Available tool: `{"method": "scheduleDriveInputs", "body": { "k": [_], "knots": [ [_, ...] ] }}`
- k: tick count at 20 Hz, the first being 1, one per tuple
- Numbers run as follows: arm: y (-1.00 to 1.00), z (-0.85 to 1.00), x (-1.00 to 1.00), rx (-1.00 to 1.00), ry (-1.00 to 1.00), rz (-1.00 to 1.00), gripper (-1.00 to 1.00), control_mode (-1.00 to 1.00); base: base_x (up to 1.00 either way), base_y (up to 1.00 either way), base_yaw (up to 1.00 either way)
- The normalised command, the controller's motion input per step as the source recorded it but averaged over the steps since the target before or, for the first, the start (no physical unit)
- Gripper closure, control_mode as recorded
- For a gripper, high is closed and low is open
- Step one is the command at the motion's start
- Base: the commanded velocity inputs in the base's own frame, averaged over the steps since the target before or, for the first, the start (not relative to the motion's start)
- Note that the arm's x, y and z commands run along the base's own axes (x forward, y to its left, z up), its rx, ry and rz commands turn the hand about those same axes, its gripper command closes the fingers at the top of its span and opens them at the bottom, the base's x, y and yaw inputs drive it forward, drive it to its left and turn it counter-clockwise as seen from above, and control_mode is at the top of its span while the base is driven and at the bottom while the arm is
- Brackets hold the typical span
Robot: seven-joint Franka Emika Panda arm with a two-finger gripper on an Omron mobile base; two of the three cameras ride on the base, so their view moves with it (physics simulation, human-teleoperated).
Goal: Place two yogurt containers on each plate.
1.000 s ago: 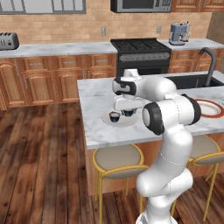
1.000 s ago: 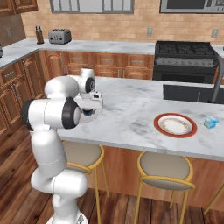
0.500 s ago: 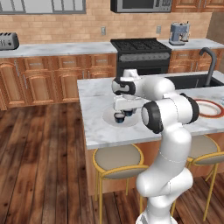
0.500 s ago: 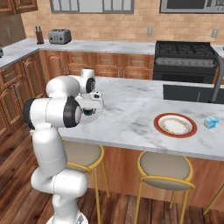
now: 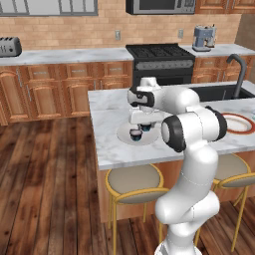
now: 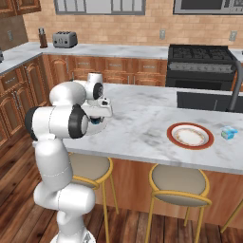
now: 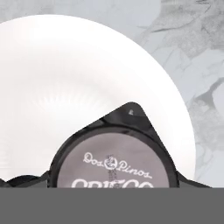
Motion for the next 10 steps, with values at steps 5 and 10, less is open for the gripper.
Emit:
{"method": "scheduleDriveInputs", "body": {
  "k": [5,10],
  "knots": [
    [0.0,0.19,0.0,-0.05,0.0,0.0,-1.0,-1.0,0.0,0.0,0.0],
    [0.0,0.19,0.0,-0.05,0.0,0.0,-1.0,-1.0,0.0,0.0,0.0]
  ]
}}
